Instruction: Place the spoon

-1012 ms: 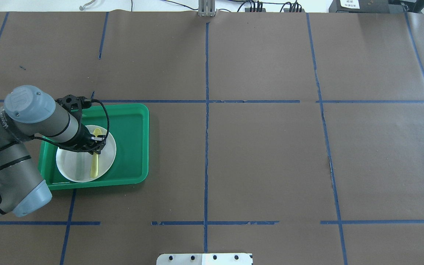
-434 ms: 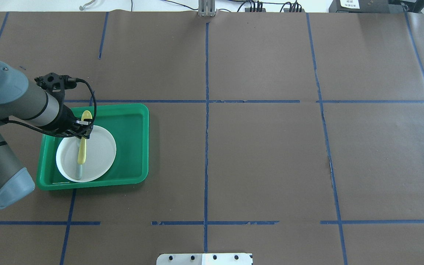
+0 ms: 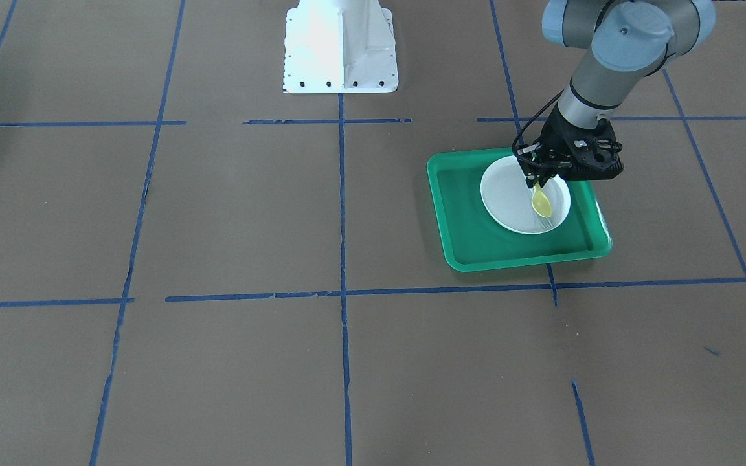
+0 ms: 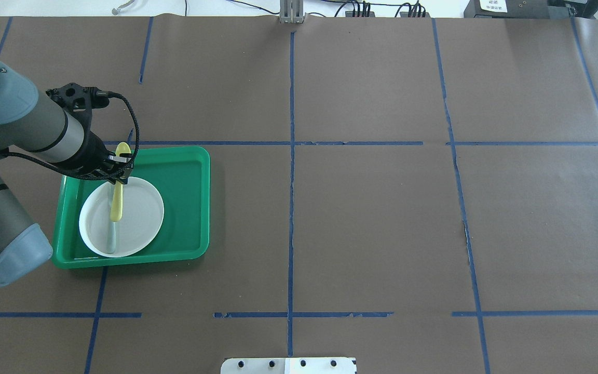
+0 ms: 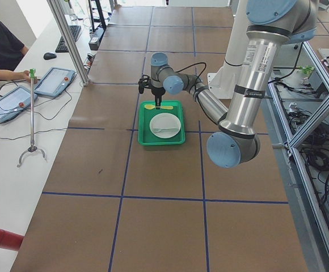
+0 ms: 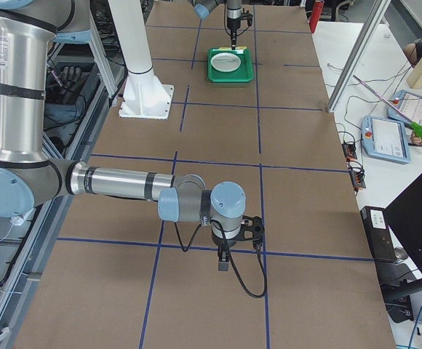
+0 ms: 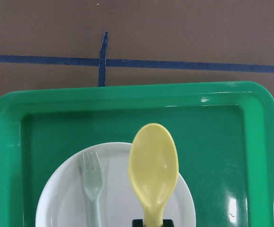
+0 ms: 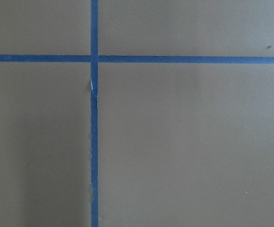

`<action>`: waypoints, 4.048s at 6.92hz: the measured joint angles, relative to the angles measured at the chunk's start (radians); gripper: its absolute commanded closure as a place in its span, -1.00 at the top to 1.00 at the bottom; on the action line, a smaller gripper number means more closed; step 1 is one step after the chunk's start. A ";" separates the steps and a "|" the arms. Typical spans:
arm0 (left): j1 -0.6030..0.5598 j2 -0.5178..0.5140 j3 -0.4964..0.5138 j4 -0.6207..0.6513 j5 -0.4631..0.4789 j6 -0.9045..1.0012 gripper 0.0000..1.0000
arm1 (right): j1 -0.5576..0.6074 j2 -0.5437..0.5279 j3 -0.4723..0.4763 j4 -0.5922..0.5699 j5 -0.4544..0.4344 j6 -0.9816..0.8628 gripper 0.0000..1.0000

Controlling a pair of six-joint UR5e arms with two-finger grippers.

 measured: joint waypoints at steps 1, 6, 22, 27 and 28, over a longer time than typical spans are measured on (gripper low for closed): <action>0.009 -0.049 0.037 0.001 -0.001 -0.045 -1.00 | 0.000 0.000 0.000 0.000 0.000 0.000 1.00; 0.102 -0.123 0.201 -0.125 0.005 -0.164 -1.00 | 0.000 0.000 0.000 0.000 0.000 0.000 1.00; 0.003 -0.115 0.050 -0.003 0.004 -0.024 1.00 | 0.000 0.000 0.000 0.001 0.000 0.000 1.00; -0.394 0.018 -0.001 0.077 -0.076 0.496 1.00 | 0.000 0.000 0.000 0.000 0.000 0.000 1.00; -0.486 0.080 0.026 0.093 -0.099 0.688 1.00 | 0.000 0.000 0.000 0.000 0.000 0.000 1.00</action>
